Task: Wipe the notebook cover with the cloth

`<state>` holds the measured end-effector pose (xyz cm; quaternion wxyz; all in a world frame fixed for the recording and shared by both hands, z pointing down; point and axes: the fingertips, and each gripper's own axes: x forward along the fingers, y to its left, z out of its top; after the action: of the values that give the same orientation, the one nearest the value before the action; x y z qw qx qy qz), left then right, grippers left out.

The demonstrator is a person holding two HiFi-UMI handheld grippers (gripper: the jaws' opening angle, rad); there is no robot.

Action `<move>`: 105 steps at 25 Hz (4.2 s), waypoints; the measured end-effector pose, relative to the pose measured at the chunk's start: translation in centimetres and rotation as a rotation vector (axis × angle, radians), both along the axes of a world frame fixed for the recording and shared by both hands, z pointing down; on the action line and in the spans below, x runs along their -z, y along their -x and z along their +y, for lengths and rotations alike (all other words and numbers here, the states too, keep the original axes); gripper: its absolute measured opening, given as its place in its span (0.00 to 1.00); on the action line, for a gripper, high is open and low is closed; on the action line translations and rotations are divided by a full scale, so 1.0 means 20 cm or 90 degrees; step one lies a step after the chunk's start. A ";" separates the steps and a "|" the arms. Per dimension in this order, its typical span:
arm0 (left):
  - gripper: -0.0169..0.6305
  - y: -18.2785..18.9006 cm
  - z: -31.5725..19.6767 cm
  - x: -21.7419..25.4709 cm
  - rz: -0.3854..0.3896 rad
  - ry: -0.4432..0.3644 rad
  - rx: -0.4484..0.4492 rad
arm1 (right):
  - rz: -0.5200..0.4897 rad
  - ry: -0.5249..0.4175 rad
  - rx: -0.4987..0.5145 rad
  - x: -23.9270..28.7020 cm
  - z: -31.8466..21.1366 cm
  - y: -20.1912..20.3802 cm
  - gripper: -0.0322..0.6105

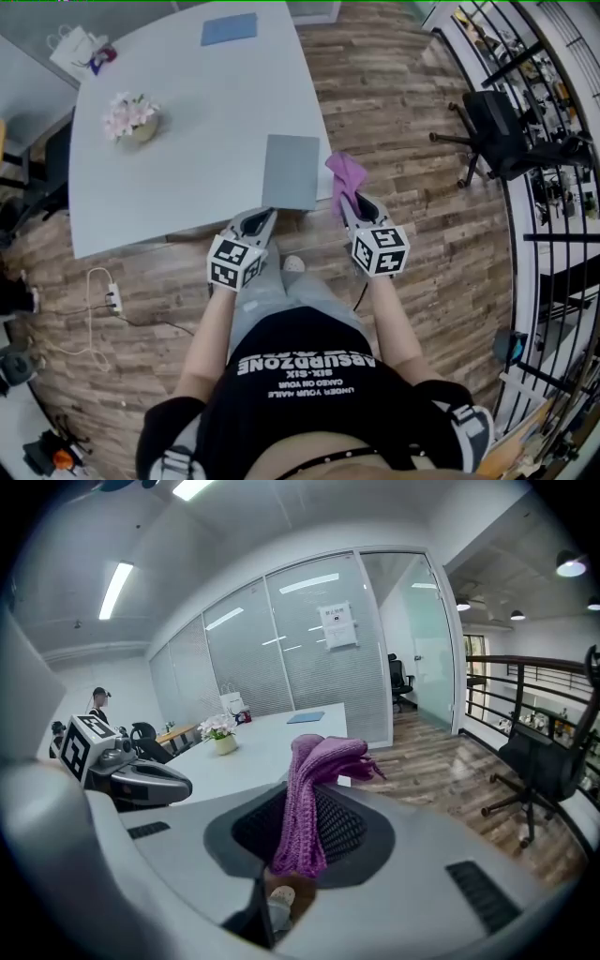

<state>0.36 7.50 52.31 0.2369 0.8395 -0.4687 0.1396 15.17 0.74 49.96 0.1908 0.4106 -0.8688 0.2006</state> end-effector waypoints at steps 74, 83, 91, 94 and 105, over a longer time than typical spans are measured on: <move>0.05 0.15 -0.48 -0.71 -0.058 0.208 -0.228 | 0.075 0.122 0.090 -0.72 -0.68 1.01 0.18; 0.05 0.15 -0.48 -0.71 -0.059 0.205 -0.223 | 0.063 0.128 0.181 -0.71 -0.61 1.08 0.18; 0.05 0.15 -0.47 -0.71 -0.064 0.200 -0.221 | 0.063 0.179 0.201 -0.71 -0.52 1.06 0.18; 0.05 0.15 -0.47 -0.71 -0.068 0.197 -0.219 | 0.064 0.193 0.217 -0.73 -0.46 1.06 0.18; 0.05 0.15 -0.46 -0.72 -0.088 0.185 -0.214 | 0.137 0.172 0.250 -0.74 -0.41 1.01 0.18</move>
<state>-2.56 -1.80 66.72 0.2959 0.8513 -0.3122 0.3005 -5.05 -7.44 64.68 0.3704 0.2237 -0.8720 0.2288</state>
